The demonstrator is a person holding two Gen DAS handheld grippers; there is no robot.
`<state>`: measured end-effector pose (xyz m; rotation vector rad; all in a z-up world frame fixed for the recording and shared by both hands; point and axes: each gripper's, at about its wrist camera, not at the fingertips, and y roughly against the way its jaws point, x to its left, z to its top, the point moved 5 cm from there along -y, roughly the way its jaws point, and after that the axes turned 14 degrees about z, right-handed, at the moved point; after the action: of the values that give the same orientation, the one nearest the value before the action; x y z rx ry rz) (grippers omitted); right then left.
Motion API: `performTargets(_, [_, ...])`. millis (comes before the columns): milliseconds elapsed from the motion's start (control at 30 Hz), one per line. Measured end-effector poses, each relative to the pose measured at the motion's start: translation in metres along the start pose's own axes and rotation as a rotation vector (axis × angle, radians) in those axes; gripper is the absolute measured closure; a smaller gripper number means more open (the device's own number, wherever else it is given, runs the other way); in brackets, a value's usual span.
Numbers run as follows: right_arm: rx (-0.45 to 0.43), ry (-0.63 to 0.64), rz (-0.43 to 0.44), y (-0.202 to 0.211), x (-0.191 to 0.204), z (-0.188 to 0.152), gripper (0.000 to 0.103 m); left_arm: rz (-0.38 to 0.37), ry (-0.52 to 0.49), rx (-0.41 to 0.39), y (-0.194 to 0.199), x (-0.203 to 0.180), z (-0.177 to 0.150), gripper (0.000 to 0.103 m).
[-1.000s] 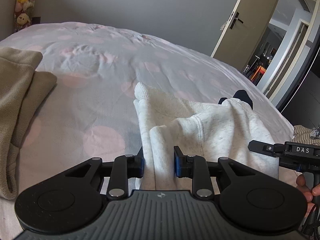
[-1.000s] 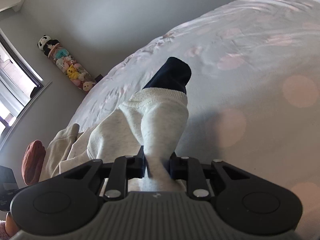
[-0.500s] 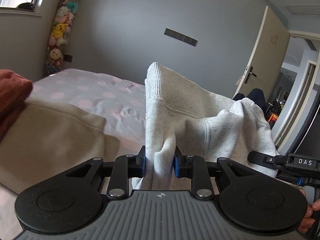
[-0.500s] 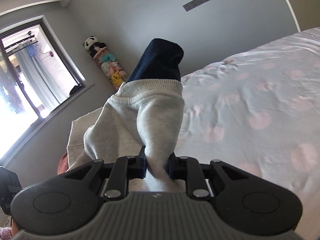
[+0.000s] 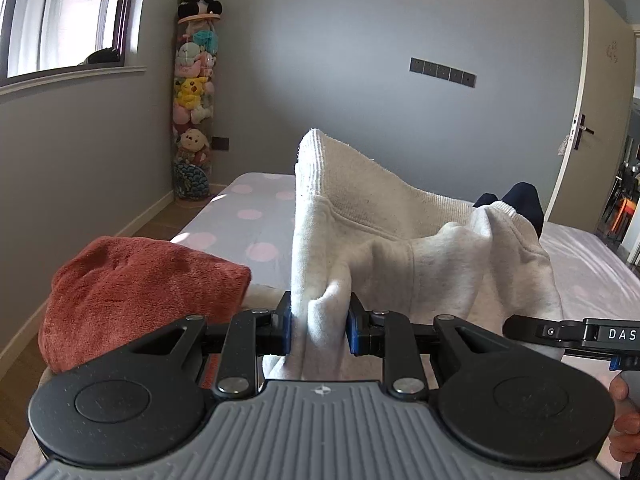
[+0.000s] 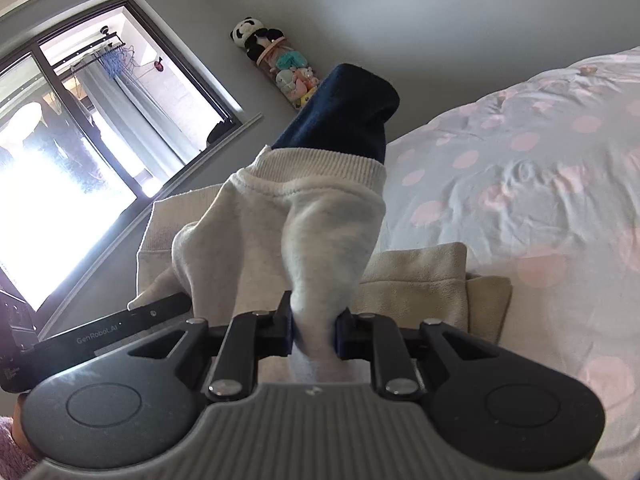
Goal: Fold clothes
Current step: 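Lift the sweatshirt with both tools and carry it onto the beige fleece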
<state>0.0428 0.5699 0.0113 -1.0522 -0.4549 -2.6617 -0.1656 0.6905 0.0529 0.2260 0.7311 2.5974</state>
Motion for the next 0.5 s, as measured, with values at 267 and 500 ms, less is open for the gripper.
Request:
performTargets(267, [0.085, -0.042, -0.058, -0.071, -0.059, 0.004, 0.083, 0.003, -0.052, 0.095, -0.088, 0.015, -0.012, 0.081])
performTargets(500, [0.113, -0.093, -0.095, -0.107, -0.114, 0.012, 0.083, 0.001, -0.049, 0.200, -0.163, 0.026, -0.026, 0.081])
